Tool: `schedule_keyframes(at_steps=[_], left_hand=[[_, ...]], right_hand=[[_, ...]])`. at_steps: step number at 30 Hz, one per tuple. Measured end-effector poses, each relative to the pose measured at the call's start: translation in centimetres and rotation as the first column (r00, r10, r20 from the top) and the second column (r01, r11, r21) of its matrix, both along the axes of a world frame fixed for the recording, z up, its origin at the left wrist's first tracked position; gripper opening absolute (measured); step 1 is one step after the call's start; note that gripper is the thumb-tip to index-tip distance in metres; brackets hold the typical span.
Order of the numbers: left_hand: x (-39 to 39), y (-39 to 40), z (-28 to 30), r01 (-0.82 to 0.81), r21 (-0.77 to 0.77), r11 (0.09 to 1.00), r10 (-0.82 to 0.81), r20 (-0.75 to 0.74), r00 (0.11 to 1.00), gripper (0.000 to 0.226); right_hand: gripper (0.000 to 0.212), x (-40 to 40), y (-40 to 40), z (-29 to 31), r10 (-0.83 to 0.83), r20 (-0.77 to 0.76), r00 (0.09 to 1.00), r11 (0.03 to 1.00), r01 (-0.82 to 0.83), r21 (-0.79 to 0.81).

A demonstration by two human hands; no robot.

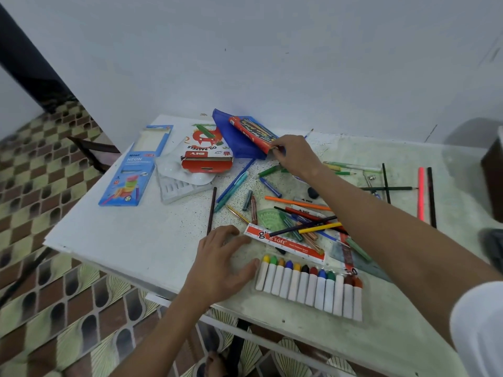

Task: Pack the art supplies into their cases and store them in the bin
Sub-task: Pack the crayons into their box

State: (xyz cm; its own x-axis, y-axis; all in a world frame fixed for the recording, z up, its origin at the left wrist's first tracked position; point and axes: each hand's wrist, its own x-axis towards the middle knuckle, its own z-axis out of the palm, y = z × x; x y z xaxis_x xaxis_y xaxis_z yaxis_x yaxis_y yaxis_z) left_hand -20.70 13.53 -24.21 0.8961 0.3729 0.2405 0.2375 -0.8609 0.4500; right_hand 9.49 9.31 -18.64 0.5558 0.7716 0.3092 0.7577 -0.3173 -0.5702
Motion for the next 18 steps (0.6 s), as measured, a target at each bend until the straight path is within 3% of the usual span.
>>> schedule_keyframes(at_steps=[10,18], left_hand=[[-0.1,0.2,-0.1,0.007,0.015,1.0,-0.007,-0.023,1.0,0.052],[0.0,0.0,0.1,0.004,0.017,1.0,-0.004,-0.014,1.0,0.056]], right_hand=[[0.019,-2.3,-5.4,3.1,-0.088,0.093,0.992,0.987,0.074,0.143],[0.02,-5.3,-15.3,8.0,-0.325,-0.078,0.942,0.895,0.333,0.298]])
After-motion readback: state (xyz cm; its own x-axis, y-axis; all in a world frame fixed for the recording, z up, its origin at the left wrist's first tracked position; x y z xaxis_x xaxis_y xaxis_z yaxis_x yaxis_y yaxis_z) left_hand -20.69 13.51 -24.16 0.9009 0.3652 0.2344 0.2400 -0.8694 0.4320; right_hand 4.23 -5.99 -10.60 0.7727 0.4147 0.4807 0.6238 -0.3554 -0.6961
